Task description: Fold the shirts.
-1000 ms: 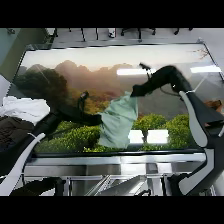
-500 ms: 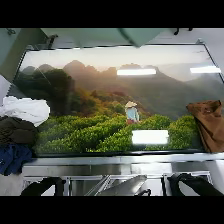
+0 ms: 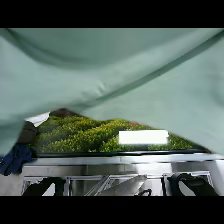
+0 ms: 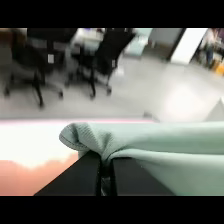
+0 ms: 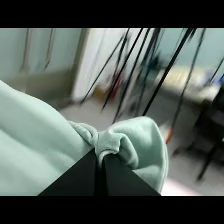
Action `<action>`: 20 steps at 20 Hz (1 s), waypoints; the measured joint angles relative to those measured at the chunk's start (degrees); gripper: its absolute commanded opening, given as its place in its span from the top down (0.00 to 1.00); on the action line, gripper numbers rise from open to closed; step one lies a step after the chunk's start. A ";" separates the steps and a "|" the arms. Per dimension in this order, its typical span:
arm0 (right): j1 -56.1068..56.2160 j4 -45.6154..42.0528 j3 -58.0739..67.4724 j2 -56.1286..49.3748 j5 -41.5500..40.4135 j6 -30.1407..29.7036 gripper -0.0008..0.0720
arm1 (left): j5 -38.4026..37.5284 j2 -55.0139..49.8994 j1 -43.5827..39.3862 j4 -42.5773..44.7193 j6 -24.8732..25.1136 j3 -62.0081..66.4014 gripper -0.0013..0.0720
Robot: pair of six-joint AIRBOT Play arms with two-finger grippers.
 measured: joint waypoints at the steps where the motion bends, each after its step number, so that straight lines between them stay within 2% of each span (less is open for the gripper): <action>1: 0.24 1.14 -3.82 -2.27 -1.44 0.31 0.96 | 0.83 -2.08 -1.51 -0.15 0.98 -4.00 0.95; 4: 2.14 3.23 -18.67 -10.38 -2.95 0.90 0.96 | 2.47 -10.36 -6.01 -0.74 3.61 -14.29 0.95; 8: 5.75 4.74 -36.70 -23.17 3.26 0.37 0.96 | 2.10 -23.28 -9.70 -1.09 7.82 -23.91 0.95; 13: 6.71 5.57 -41.70 -33.07 10.14 0.15 0.96 | 1.51 -35.67 -8.63 -1.38 10.25 -24.15 0.95; 17: 6.34 5.62 -41.42 -34.69 9.99 0.20 0.94 | 7.48 -41.13 -7.10 -1.49 10.80 -20.68 0.95; 18: 6.29 5.57 -41.40 -34.82 8.66 0.22 0.78 | 9.14 -41.75 -6.75 -1.49 10.97 -20.26 0.86; 19: 6.27 5.53 -41.35 -34.95 7.15 0.26 0.45 | 10.88 -42.18 -6.32 -1.49 11.21 -19.91 0.34; 20: 6.16 5.49 -41.35 -34.97 5.27 0.94 0.38 | 12.70 -42.53 -5.79 -1.44 11.32 -19.61 0.03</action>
